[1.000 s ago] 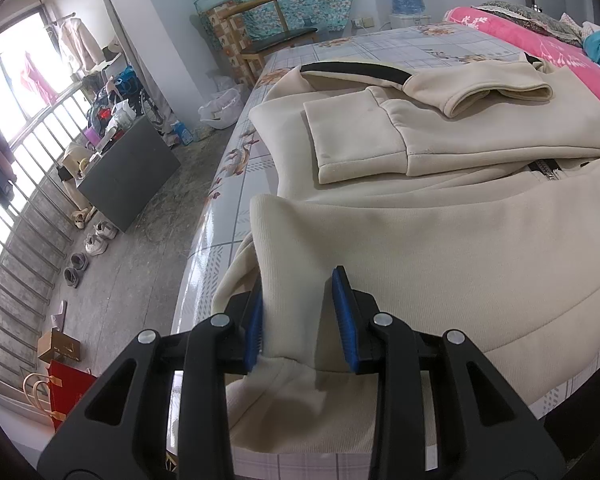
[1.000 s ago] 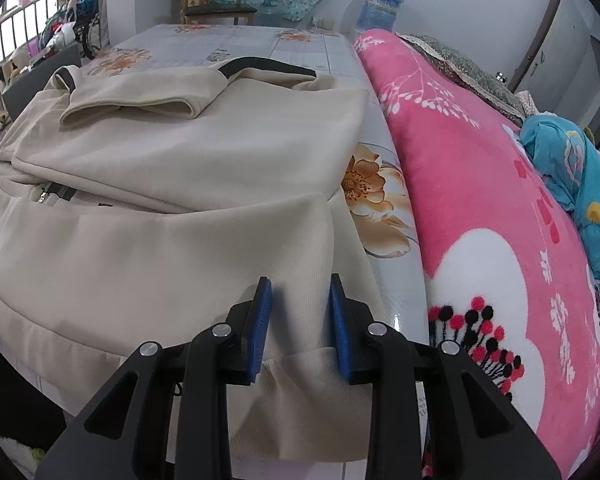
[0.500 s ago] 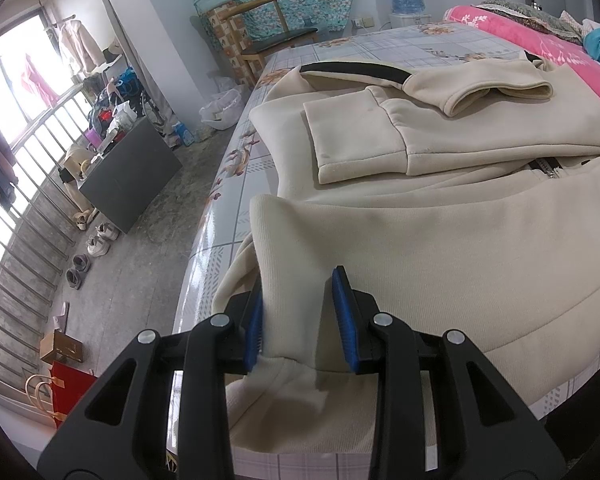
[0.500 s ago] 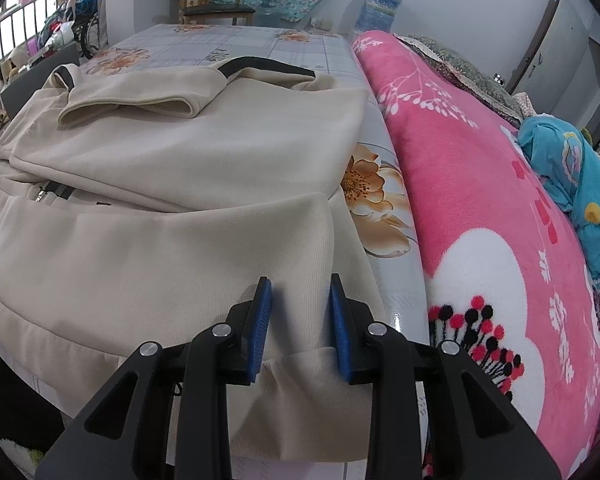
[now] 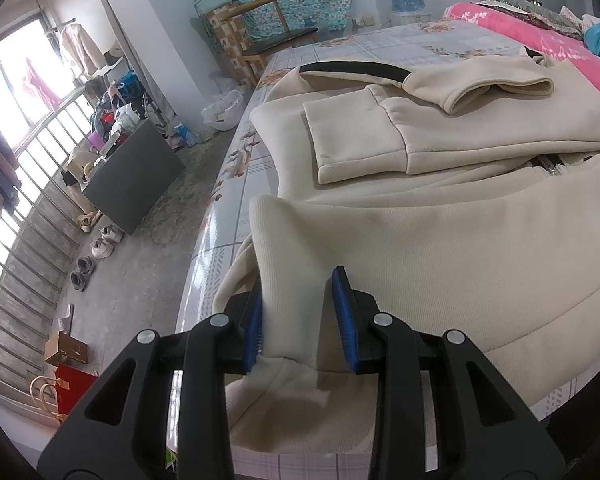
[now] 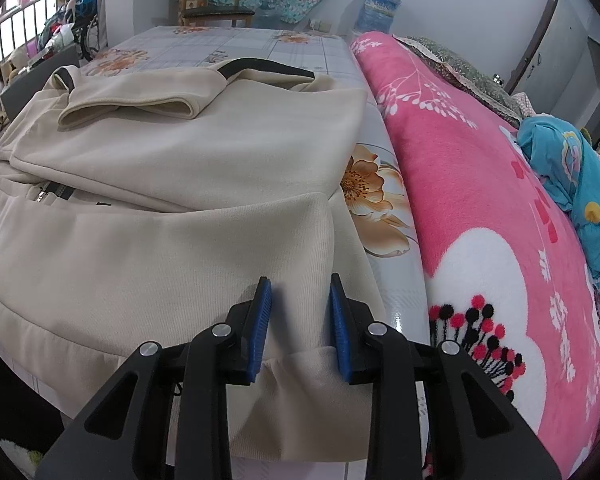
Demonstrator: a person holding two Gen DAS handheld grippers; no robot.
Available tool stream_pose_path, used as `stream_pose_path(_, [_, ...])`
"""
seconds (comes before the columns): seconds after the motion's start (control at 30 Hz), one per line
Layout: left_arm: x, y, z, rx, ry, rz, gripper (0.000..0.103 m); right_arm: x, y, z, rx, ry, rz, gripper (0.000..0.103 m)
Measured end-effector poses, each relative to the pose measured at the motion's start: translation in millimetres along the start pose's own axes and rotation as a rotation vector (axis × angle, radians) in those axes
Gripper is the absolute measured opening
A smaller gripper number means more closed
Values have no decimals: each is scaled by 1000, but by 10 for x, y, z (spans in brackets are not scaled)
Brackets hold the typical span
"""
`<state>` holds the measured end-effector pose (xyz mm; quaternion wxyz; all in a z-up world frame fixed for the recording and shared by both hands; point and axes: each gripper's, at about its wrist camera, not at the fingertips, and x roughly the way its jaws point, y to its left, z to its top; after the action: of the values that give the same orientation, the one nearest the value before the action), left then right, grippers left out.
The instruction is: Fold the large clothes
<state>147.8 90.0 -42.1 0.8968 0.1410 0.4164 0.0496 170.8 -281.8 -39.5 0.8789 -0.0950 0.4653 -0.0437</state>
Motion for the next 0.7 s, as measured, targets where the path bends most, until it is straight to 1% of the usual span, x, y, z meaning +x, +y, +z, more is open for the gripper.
stream_pose_path(0.33, [3, 51, -17, -2, -6, -7, 31, -10, 16, -11, 9, -7, -11, 29])
stream_pose_path(0.7, [5, 103, -33, 22, -4, 14, 31, -8, 8, -42, 34, -29, -11, 29])
